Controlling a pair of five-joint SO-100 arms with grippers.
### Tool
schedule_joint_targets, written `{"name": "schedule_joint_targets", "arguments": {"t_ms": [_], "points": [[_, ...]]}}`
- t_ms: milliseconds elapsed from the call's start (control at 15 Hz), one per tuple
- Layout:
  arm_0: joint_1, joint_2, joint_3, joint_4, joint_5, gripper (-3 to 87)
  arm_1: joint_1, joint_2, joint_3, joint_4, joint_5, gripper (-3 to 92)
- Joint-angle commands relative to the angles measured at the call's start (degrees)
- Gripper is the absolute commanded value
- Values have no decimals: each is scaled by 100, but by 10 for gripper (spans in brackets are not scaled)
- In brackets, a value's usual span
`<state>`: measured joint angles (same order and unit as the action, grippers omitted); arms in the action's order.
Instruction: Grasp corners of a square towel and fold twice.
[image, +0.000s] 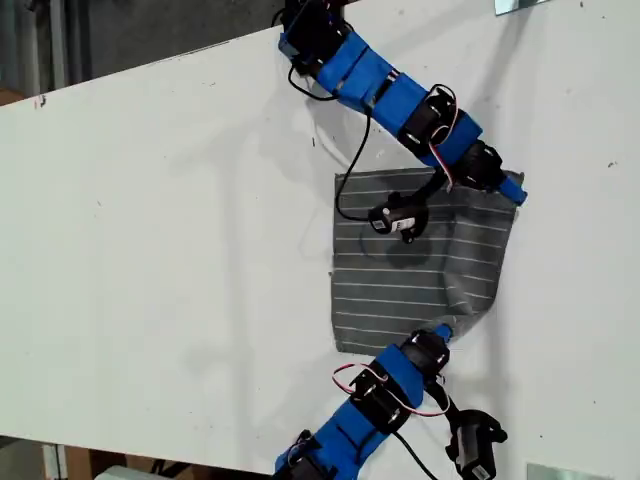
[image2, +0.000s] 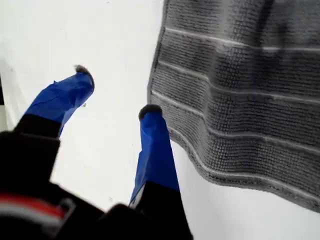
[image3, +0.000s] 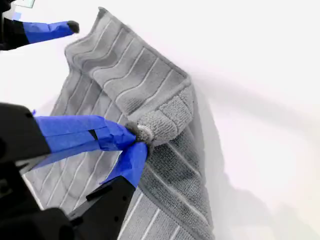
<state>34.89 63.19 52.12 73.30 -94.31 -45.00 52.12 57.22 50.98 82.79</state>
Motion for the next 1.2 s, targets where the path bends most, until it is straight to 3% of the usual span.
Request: {"name": "schedule_joint_targets", "arguments": {"t_ms": [0, 200, 400, 667, 800, 1133], "points": [[26, 79, -105, -97, 18, -1, 26, -105, -325, -738, -149, 242], [35, 62, -105, -123, 9, -1, -105, -729, -316, -1696, 9, 242], [62, 53, -105, -132, -26, -1, -290, -914, 70, -2101, 483, 243], [53, 53, -114, -176, 0, -1, -431, -149, 1204, -1837, 1134, 239], [44, 35, -114, -185, 18, -1, -360, 141, 1266, -1116, 1187, 239], [62, 0, -105, -229, 18, -1, -88, 782, 1811, -747, 993, 239]]}}
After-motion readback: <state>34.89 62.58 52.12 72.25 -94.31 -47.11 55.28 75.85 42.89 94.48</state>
